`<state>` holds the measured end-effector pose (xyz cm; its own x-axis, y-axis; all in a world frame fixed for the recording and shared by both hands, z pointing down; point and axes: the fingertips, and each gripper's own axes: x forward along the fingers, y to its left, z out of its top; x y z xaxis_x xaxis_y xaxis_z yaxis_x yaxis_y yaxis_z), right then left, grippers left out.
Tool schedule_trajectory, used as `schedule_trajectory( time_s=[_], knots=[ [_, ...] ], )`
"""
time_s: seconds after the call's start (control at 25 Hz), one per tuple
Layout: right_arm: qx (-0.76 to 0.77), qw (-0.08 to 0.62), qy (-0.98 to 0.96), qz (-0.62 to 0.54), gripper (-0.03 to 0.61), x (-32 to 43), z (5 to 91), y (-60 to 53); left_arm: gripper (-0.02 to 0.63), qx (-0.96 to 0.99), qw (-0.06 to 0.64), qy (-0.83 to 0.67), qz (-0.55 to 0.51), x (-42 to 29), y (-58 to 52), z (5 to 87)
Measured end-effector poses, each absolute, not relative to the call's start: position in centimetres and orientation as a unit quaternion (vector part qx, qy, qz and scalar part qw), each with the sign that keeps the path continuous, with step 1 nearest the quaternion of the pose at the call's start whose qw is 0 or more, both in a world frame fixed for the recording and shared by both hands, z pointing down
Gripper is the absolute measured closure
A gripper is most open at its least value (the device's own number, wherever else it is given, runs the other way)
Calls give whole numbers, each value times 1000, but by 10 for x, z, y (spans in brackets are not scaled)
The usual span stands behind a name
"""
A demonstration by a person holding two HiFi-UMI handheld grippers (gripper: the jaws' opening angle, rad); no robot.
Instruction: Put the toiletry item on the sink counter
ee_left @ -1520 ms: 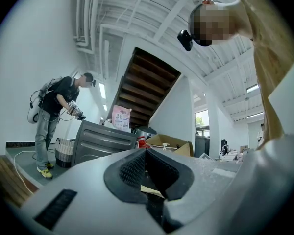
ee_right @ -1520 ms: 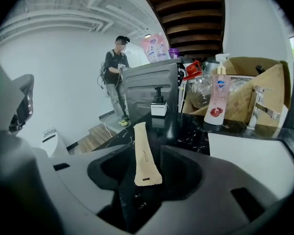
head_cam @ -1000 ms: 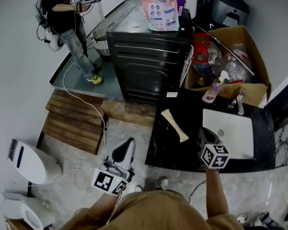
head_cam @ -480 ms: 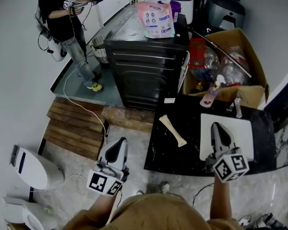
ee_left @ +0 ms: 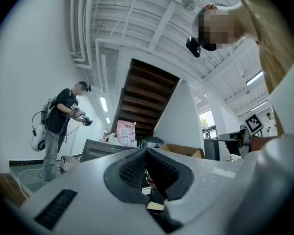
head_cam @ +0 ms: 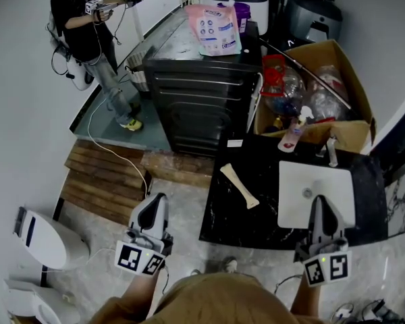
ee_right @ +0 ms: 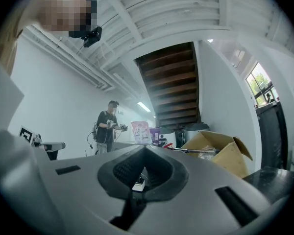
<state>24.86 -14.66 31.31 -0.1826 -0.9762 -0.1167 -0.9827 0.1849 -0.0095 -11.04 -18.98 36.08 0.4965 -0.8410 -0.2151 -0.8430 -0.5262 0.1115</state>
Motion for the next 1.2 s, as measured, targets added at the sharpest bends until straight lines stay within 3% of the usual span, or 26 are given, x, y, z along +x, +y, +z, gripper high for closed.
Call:
schedule_trajectory(
  time_s=[1.2],
  knots=[
    [-627, 38, 778, 21, 575, 246, 329, -147, 612, -865, 3, 489, 113, -99, -184, 365]
  ],
)
